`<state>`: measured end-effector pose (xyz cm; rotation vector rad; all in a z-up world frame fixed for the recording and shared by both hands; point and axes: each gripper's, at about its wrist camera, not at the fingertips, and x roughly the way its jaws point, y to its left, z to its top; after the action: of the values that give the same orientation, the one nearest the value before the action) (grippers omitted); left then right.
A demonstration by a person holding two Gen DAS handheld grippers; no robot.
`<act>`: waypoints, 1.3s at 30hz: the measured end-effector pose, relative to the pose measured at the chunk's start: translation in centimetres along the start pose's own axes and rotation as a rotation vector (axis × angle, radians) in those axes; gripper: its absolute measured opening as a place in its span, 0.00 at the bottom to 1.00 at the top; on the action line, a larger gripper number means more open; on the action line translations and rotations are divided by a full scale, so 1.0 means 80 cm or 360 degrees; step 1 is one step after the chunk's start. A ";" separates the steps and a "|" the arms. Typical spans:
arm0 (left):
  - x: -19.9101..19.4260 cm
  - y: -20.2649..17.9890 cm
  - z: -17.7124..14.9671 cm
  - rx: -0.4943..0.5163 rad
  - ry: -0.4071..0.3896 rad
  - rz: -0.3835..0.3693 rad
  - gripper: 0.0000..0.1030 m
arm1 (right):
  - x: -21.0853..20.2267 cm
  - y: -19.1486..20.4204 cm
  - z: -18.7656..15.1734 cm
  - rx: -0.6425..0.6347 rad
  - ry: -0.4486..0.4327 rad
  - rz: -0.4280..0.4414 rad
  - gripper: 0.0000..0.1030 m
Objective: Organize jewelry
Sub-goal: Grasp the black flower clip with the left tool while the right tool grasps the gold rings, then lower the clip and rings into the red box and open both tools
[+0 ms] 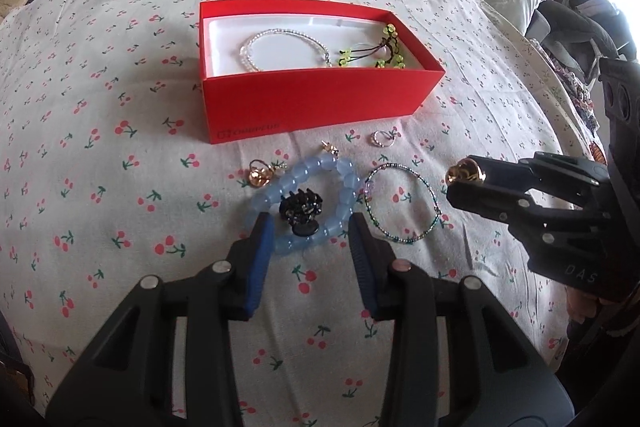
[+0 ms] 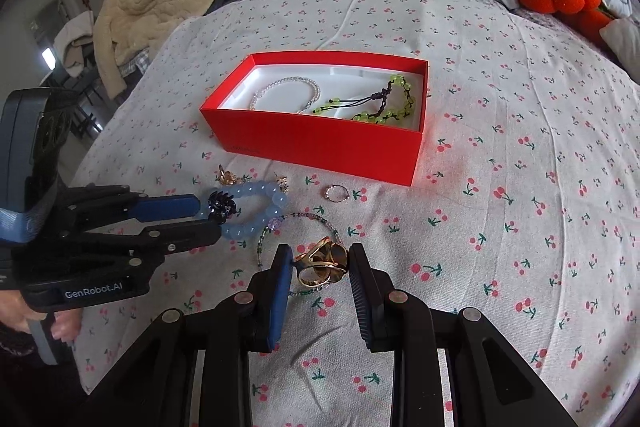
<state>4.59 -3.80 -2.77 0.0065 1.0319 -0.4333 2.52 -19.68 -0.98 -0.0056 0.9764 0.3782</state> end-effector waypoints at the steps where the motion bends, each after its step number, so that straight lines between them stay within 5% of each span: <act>1: 0.002 -0.001 0.001 0.0004 -0.0001 0.0018 0.39 | -0.002 -0.003 0.000 0.0010 -0.0004 0.0003 0.28; 20: 0.012 -0.006 0.009 0.0015 0.0019 0.0136 0.25 | -0.011 -0.018 0.009 0.0095 -0.0026 0.0018 0.28; 39: -0.045 0.007 0.064 -0.0006 -0.0281 0.0008 0.25 | -0.020 -0.018 0.079 0.0215 -0.0203 0.0015 0.28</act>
<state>7.44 -3.05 2.77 -0.0320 0.8591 -0.4200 7.27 -20.45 3.66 0.1442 0.8747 0.3165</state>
